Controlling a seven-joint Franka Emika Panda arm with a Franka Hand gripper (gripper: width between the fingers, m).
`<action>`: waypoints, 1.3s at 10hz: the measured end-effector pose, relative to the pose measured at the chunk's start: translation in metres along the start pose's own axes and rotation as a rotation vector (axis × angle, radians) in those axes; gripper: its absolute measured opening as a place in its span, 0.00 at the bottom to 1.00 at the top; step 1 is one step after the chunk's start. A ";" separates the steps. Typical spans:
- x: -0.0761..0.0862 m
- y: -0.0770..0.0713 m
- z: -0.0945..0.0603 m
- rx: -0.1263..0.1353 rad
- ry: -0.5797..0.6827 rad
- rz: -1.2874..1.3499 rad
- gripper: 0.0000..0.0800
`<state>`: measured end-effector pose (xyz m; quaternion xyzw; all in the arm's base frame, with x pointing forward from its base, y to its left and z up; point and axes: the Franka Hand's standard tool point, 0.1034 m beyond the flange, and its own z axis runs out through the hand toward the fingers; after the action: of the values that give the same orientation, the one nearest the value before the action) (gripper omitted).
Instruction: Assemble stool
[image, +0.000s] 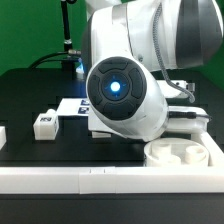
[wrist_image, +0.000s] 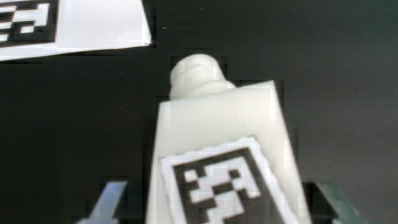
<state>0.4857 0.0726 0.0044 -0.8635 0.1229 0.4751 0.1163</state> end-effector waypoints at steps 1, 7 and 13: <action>-0.005 -0.001 -0.005 -0.016 -0.005 -0.009 0.39; -0.059 -0.019 -0.082 -0.019 0.112 -0.067 0.40; -0.061 -0.069 -0.166 -0.050 0.618 -0.186 0.40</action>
Offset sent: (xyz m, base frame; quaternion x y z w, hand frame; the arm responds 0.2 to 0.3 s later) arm 0.0288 -0.0030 0.1000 0.0112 -0.0379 -0.0173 0.9991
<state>0.6079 0.0911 0.1487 -0.9770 0.0612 0.1806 0.0955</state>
